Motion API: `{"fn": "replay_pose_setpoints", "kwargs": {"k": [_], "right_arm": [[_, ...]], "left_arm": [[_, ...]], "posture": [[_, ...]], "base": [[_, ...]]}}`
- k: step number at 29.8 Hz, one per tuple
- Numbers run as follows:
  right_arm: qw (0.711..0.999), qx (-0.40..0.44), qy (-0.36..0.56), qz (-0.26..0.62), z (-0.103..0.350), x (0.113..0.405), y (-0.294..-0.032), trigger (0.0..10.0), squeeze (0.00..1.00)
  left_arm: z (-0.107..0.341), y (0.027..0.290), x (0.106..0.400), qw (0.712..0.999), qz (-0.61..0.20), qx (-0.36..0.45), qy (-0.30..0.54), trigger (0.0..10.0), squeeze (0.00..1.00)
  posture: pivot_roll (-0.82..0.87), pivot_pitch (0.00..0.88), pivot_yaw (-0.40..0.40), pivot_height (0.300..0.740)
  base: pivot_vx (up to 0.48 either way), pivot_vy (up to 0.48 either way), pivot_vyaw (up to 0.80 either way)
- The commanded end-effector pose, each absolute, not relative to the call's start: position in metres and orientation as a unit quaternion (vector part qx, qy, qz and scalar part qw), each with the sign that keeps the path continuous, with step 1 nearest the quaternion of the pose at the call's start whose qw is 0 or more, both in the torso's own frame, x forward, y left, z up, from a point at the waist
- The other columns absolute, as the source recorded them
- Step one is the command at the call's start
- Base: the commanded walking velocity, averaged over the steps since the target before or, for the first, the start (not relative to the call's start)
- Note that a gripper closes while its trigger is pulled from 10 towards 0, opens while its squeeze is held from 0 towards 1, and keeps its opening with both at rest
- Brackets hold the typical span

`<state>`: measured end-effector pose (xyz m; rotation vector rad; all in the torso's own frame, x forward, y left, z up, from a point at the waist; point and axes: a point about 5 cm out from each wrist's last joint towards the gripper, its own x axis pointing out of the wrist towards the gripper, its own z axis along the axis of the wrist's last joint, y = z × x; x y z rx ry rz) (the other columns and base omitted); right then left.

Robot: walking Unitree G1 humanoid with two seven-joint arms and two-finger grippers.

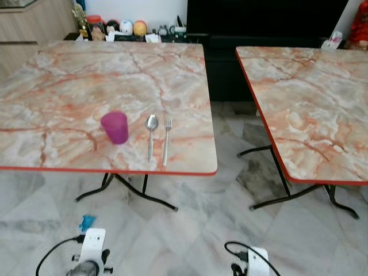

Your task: Setting the table

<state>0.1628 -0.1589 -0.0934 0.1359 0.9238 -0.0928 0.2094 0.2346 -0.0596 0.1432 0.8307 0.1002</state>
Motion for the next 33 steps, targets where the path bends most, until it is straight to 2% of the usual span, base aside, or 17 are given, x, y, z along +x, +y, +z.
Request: {"fn": "replay_pose_setpoints", "kwargs": {"k": [1,14,17,26,27,28,30,33], "right_arm": [[0.889,0.066,0.451,-0.04,-0.095,0.161,-0.157,10.0,0.0],[0.89,0.067,0.449,-0.038,-0.094,0.162,-0.156,10.0,0.0],[0.89,0.066,0.45,-0.038,-0.095,0.161,-0.156,10.0,0.0],[0.889,0.065,0.451,-0.039,-0.095,0.16,-0.156,10.0,0.0],[0.889,0.064,0.451,-0.038,-0.095,0.159,-0.157,10.0,0.0],[0.889,0.064,0.451,-0.038,-0.095,0.159,-0.157,10.0,0.0],[0.889,0.064,0.452,-0.036,-0.095,0.158,-0.156,10.0,0.0],[0.889,0.063,0.452,-0.032,-0.096,0.158,-0.157,10.0,0.0]], "left_arm": [[-0.061,0.237,0.207,0.908,0.05,0.074,0.408,10.0,0.0],[-0.06,0.236,0.208,0.909,0.046,0.083,0.407,10.0,0.0],[-0.054,0.239,0.215,0.916,0.046,0.089,0.389,10.0,0.0],[-0.025,0.258,0.241,0.952,0.072,0.073,0.289,10.0,0.0],[-0.016,0.266,0.238,0.964,0.056,0.091,0.242,10.0,0.0],[-0.016,0.266,0.238,0.964,0.056,0.091,0.242,10.0,0.0],[-0.002,0.275,0.226,0.976,0.045,0.119,0.175,10.0,0.0],[0.014,0.277,0.218,0.982,0.048,0.129,0.126,10.0,0.0]], "posture": [[0.15,0.0,-0.001,0.74],[0.15,0.0,-0.002,0.74],[0.15,0.0,-0.003,0.74],[0.15,0.0,0.002,0.74],[0.16,0.0,0.003,0.74],[0.16,0.0,0.003,0.74],[0.16,0.0,0.0,0.74],[0.17,0.0,-0.011,0.74]], "base": [[0.0,0.0,0.0],[0.0,0.0,0.0],[0.0,0.0,0.0],[0.0,0.0,0.0],[0.0,0.0,0.0],[0.0,0.0,0.0],[0.0,0.0,0.0],[0.0,0.0,0.0]]}}
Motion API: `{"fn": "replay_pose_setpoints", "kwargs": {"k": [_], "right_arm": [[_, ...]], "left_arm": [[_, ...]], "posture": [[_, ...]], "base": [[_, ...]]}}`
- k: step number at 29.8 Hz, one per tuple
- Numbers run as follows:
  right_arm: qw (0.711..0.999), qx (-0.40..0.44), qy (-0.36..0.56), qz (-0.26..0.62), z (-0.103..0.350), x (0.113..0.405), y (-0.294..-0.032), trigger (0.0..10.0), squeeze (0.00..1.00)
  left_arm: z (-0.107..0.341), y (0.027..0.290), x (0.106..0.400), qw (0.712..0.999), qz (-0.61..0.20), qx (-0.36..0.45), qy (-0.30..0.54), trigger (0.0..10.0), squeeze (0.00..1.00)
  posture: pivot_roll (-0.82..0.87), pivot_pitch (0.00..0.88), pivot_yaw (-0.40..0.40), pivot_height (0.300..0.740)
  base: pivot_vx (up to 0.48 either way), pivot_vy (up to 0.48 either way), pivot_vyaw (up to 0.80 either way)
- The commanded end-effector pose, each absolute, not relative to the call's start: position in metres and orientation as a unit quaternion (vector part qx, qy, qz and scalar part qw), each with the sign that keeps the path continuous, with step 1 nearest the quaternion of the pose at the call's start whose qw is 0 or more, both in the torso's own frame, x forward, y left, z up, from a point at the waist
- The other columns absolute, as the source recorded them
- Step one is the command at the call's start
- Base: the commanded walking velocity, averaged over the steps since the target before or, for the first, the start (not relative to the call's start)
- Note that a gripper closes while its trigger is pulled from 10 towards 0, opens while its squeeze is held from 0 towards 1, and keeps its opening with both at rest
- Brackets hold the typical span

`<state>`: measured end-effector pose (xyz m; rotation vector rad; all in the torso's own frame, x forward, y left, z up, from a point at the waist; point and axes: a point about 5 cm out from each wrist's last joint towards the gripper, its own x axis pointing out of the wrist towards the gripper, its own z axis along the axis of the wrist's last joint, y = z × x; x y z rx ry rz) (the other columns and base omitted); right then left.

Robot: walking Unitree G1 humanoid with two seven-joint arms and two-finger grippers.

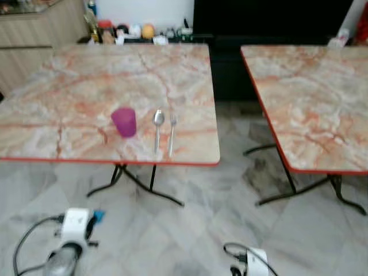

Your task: Setting the table

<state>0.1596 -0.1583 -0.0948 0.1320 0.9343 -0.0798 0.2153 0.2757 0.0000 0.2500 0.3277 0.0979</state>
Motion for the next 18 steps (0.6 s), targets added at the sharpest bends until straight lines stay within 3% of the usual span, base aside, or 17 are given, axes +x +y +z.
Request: {"fn": "replay_pose_setpoints", "kwargs": {"k": [1,2,7,11,14,18], "right_arm": [[0.889,0.062,0.452,-0.032,-0.096,0.158,-0.157,10.0,0.0],[0.889,0.06,0.453,-0.031,-0.096,0.158,-0.158,10.0,0.0],[0.889,0.055,0.453,-0.027,-0.095,0.159,-0.159,10.0,0.0],[0.892,0.055,0.449,-0.025,-0.094,0.163,-0.157,10.0,0.0],[0.893,0.055,0.447,-0.024,-0.093,0.164,-0.157,10.0,0.0],[0.897,0.062,0.436,-0.036,-0.091,0.169,-0.159,10.0,0.0]], "left_arm": [[0.023,0.277,0.217,0.985,0.05,0.133,0.101,10.0,0.0],[0.048,0.275,0.219,0.988,0.062,0.138,0.044,10.0,0.0],[0.093,0.268,0.234,0.985,0.083,0.14,-0.05,10.0,0.0],[0.148,0.248,0.271,0.978,0.094,0.112,-0.15,10.0,0.0],[0.159,0.24,0.279,0.979,0.085,0.1,-0.159,10.0,0.0],[0.165,0.209,0.298,0.986,0.021,0.059,-0.156,10.0,0.0]], "posture": [[0.17,0.0,-0.011,0.74],[0.18,0.0,-0.018,0.74],[0.19,0.0,-0.029,0.74],[0.18,0.0,-0.034,0.74],[0.18,0.0,-0.032,0.74],[0.16,0.0,-0.026,0.74]], "base": [[0.0,0.0,0.0],[0.0,0.0,0.0],[0.0,0.0,0.0],[0.0,0.0,0.0],[0.0,0.0,0.0],[0.0,0.0,0.0]]}}
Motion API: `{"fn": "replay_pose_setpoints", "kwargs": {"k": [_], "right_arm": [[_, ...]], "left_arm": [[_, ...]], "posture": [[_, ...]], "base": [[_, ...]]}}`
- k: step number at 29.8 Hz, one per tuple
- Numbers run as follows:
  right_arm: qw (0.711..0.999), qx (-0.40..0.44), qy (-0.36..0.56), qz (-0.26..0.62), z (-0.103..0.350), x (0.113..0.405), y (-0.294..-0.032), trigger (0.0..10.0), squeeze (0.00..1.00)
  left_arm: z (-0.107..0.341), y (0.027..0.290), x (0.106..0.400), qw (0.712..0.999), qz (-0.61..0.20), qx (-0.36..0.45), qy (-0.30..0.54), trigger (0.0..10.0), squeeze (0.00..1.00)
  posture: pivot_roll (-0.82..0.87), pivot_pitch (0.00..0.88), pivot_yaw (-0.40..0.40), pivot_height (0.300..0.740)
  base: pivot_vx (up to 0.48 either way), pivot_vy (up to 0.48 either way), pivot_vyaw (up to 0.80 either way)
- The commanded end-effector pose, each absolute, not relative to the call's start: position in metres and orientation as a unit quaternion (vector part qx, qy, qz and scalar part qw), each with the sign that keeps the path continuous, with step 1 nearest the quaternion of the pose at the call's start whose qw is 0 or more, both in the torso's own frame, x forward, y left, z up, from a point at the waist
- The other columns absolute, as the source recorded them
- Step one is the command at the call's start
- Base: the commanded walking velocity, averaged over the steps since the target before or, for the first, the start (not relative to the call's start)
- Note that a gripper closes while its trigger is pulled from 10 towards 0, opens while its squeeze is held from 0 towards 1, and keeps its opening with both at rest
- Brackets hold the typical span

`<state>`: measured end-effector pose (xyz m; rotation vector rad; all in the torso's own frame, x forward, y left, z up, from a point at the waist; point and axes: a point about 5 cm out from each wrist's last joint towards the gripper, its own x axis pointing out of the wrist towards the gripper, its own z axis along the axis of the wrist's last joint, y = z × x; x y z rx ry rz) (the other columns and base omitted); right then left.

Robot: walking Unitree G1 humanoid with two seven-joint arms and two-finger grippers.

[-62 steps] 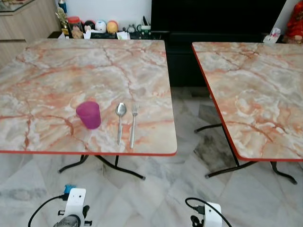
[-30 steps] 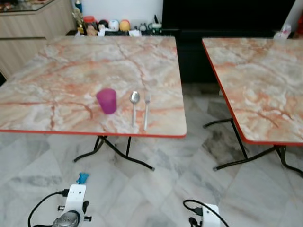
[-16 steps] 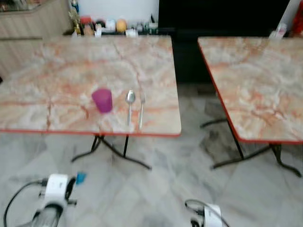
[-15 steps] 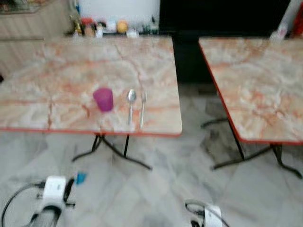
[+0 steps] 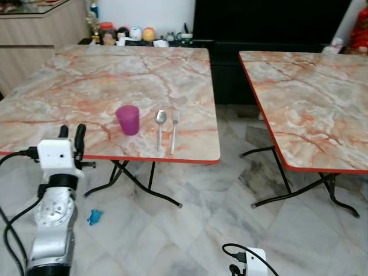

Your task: Setting the table

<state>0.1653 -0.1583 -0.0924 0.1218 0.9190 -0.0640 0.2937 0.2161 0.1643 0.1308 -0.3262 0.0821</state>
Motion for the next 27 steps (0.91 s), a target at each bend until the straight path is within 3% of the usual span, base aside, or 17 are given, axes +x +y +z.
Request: {"fn": "replay_pose_setpoints", "kwargs": {"k": [1,8,22,27], "right_arm": [[0.897,0.061,0.436,-0.036,-0.091,0.169,-0.159,10.0,0.0],[0.897,0.062,0.435,-0.047,-0.091,0.166,-0.162,10.0,0.0],[0.903,0.084,0.416,-0.061,-0.089,0.171,-0.16,10.0,0.0],[0.906,0.092,0.408,-0.058,-0.087,0.175,-0.159,10.0,0.0]], "left_arm": [[0.165,0.204,0.3,0.986,0.017,0.053,-0.156,10.0,0.0],[0.171,0.177,0.309,0.987,-0.034,0.045,-0.153,10.0,0.0],[0.167,0.169,0.313,0.985,-0.081,0.066,-0.134,10.0,0.0],[0.167,0.168,0.314,0.986,-0.079,0.06,-0.134,10.0,0.0]], "posture": [[0.16,0.0,-0.024,0.74],[0.16,0.0,-0.025,0.74],[0.16,0.0,-0.011,0.74],[0.15,0.0,-0.012,0.74]], "base": [[0.0,0.0,0.0],[0.0,0.0,0.0],[0.0,0.0,0.0],[0.0,0.2,-0.64]]}}
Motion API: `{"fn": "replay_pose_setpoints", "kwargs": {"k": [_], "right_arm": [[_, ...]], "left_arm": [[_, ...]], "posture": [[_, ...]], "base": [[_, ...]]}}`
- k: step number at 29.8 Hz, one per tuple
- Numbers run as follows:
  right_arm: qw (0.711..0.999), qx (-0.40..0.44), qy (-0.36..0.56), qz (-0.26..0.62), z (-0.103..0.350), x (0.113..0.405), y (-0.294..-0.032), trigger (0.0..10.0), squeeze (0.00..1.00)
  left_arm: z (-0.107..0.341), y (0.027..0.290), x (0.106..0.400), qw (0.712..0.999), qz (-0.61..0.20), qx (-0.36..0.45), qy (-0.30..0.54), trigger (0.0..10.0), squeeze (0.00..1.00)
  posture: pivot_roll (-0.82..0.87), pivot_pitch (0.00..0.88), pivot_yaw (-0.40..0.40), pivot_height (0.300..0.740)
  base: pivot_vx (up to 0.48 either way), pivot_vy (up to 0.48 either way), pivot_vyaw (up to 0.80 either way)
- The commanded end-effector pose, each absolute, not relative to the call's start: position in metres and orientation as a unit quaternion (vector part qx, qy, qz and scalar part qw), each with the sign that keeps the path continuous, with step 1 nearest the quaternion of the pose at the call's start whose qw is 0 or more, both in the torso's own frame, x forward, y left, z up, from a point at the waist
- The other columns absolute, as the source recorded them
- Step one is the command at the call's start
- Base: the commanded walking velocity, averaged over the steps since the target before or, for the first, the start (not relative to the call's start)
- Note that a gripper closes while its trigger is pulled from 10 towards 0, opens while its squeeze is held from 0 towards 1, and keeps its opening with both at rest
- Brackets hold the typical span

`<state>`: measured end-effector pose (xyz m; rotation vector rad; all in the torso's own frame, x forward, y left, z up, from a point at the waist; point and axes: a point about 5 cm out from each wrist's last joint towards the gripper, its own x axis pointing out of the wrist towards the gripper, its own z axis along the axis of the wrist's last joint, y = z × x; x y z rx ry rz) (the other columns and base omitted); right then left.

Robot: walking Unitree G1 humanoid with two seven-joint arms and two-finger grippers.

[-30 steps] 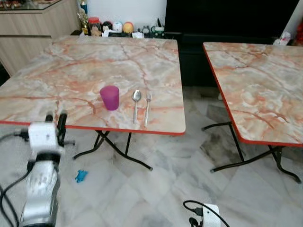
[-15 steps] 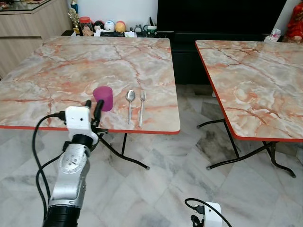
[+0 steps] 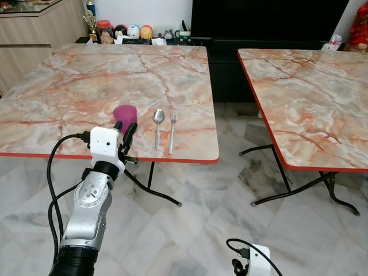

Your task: Setting the table

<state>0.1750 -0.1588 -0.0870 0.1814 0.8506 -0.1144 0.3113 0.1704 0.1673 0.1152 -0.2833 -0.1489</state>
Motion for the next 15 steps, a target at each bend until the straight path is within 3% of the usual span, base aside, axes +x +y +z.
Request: {"fn": "replay_pose_setpoints", "kwargs": {"k": [1,15], "right_arm": [[0.907,0.091,0.407,-0.059,-0.0863,0.176,-0.1589,10.0,0.0],[0.909,0.086,0.405,-0.056,-0.0851,0.1787,-0.1582,10.0,0.0]], "left_arm": [[0.1666,0.1667,0.3136,0.986,-0.08,0.059,-0.135,10.0,0.0],[0.1696,0.1667,0.3144,0.986,-0.078,0.059,-0.138,10.0,0.0]], "posture": [[0.16,0.0,-0.013,0.74],[0.17,0.0,-0.016,0.74]], "base": [[0.0,0.375,0.0],[0.0,0.375,0.0]]}}
